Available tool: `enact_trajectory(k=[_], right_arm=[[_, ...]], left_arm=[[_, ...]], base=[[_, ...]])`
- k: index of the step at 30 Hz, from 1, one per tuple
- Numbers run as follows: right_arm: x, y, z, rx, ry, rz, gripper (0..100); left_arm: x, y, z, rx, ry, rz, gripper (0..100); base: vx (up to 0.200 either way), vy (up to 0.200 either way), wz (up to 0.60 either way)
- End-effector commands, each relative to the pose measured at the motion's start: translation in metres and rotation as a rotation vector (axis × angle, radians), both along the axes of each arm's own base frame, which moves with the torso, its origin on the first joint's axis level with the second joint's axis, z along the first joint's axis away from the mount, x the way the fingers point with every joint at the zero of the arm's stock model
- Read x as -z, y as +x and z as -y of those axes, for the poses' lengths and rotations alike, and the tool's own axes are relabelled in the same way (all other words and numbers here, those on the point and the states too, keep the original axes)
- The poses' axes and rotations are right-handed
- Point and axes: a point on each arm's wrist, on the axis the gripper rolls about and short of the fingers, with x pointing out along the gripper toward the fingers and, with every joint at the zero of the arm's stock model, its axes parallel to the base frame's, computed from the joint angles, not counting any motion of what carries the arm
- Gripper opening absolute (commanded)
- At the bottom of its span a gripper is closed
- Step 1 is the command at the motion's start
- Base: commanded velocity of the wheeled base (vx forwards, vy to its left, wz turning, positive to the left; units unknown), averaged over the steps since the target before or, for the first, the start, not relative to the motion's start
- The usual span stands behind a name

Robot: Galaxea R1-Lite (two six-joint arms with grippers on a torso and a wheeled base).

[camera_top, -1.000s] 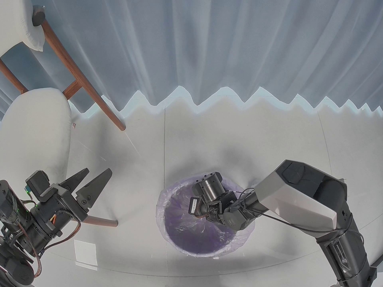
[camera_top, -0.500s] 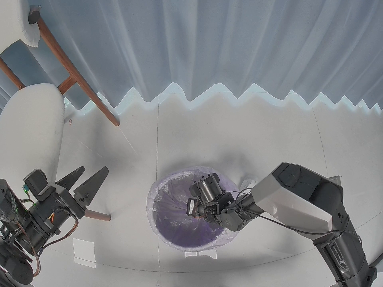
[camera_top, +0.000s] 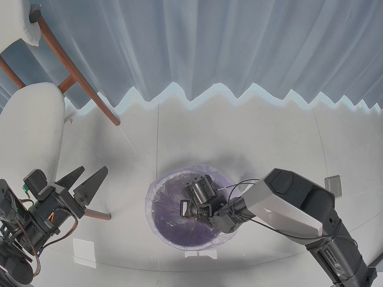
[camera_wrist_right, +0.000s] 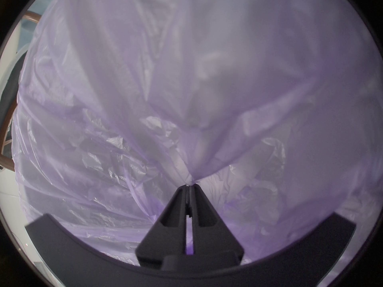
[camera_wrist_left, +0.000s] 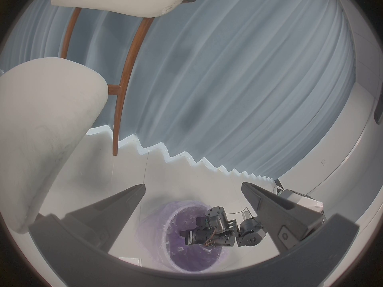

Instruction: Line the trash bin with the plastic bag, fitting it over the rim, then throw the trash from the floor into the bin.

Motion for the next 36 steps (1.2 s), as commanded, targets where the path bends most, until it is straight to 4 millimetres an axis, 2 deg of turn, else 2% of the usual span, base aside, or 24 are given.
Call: enact_trajectory(k=[1,15,19,20,24,28,36], right_arm=[[0.005,0.003,-0.004,-0.007,-0.007,0.000,0],[0.002,0.011,-0.010,-0.003,-0.019,-0.022,0],[-0.006,0.028,-0.011,0.021,0.023,0.021,0],[-0.008,0.035,-0.009,0.033,0.028,0.027,0],[-0.009,0.038,-0.011,0.033,0.025,0.024,0],[-0.015,0.042,-0.017,0.029,0.049,0.051,0],[-0.007,0.045,-0.015,0.033,0.021,0.033,0]], left_arm=[[0.003,-0.003,-0.001,0.000,0.005,-0.016,100],[0.003,-0.002,-0.002,-0.008,0.004,-0.013,100],[0.000,-0.003,-0.008,-0.033,-0.011,0.000,100],[-0.002,-0.005,-0.010,-0.035,-0.034,0.002,100],[-0.006,-0.008,-0.011,-0.030,-0.107,-0.003,100],[-0.007,-0.009,-0.010,-0.033,-0.082,0.010,100],[-0.007,-0.009,-0.011,-0.038,-0.055,0.023,100]], base=[[0.000,0.000,0.00],[0.000,0.000,0.00],[0.000,0.000,0.00],[-0.200,0.000,0.00],[-0.200,0.000,0.00],[-0.200,0.000,0.00],[0.000,0.000,0.00]])
